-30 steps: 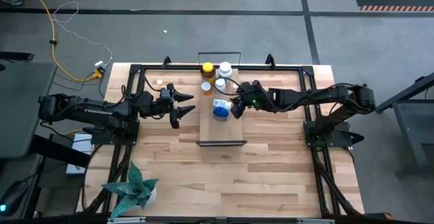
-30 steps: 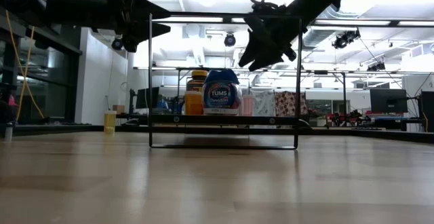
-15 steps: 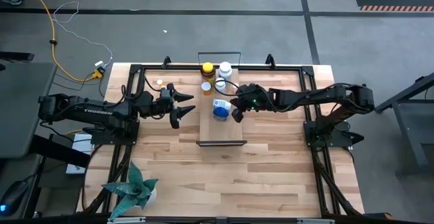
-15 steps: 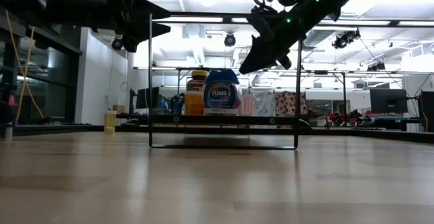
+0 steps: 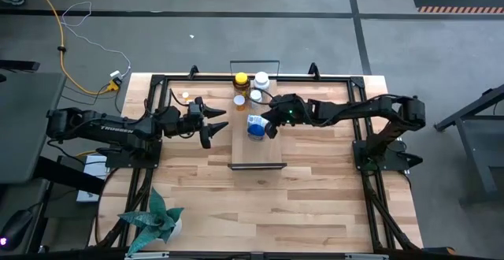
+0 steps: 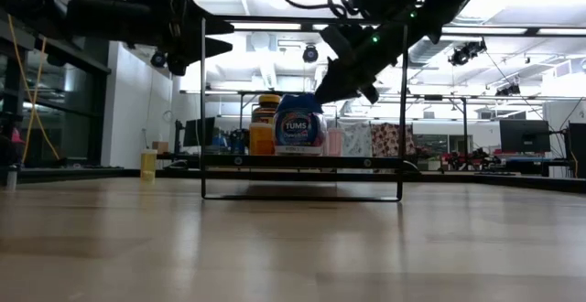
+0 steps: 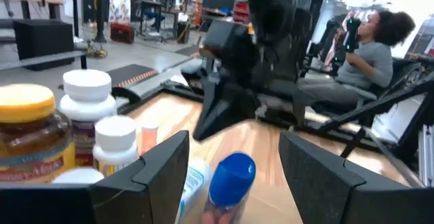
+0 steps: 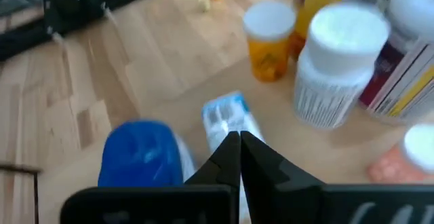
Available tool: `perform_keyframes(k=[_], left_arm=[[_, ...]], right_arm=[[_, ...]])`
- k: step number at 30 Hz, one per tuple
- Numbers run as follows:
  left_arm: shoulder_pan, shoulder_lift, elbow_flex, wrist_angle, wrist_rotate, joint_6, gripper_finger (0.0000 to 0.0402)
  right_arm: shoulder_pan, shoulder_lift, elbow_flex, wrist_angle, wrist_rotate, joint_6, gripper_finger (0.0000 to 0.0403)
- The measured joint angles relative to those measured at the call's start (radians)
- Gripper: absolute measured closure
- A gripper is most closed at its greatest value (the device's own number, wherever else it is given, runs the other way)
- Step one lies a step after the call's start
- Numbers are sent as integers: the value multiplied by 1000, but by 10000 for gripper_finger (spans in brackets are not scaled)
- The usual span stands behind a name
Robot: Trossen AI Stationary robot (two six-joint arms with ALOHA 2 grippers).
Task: Pick and place medicine bottles onto shelf by color
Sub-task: Adjust the white and blue medicine bottle on the shelf
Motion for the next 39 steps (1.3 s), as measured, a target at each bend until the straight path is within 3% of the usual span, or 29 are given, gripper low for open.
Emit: perform_keyframes(k=[11,23,39], left_arm=[[0,68,1,72,-3,-2,183],[0,75,1,74,-3,0,183],[0,75,1,73,-2,0,183]], right_arm=[[-1,41,0,33,-3,11,403],[-22,65,0,66,-81,19,403],[-23,65,0,-50,-100,18,403]])
